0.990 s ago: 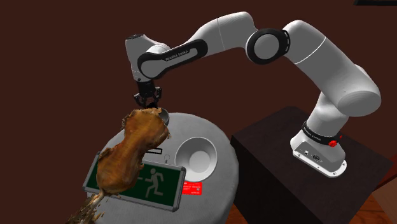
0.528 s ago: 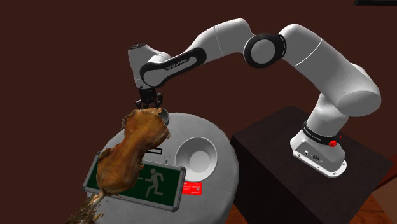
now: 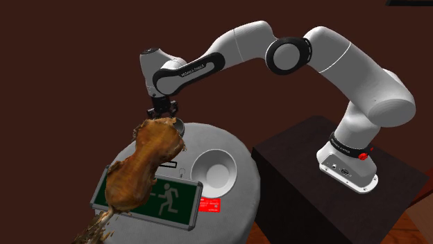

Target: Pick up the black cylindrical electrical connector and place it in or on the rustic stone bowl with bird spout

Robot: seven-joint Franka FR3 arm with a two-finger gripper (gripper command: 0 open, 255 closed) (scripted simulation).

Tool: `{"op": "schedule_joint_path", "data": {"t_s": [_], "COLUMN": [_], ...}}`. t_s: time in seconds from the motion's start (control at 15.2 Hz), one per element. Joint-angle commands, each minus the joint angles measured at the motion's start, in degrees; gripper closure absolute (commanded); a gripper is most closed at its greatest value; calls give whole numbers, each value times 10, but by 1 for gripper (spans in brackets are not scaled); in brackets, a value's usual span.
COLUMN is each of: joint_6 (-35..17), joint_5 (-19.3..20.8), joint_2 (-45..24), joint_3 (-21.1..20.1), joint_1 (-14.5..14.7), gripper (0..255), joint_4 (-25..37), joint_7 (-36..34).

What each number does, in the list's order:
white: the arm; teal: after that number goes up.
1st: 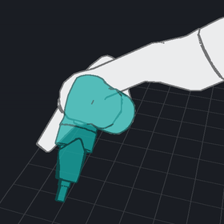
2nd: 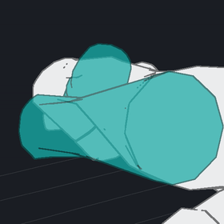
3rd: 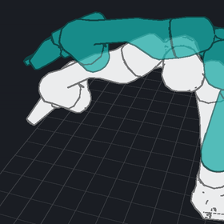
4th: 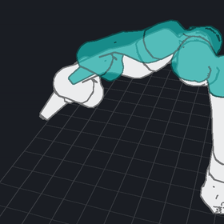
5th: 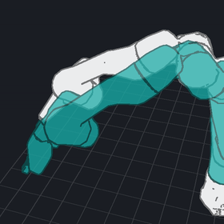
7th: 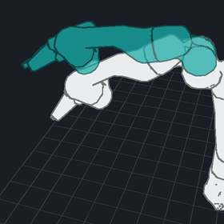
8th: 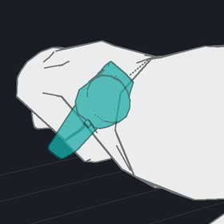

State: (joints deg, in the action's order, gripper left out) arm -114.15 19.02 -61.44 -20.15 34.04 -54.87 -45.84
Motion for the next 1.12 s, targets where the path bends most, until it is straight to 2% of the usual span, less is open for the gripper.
{"op": "schedule_joint_path", "data": {"t_s": [0.0, 0.26, 0.53, 1.06], "joint_6": [0, 0, 44, 44], "joint_5": [0, 0, -7, -7], "joint_2": [0, 0, 36, 36], "joint_3": [0, 0, -7, -7], "joint_1": [0, 0, -2, -2], "gripper": [0, 0, 0, 0], "joint_4": [0, 0, 9, 9], "joint_7": [0, 0, 3, 3]}}
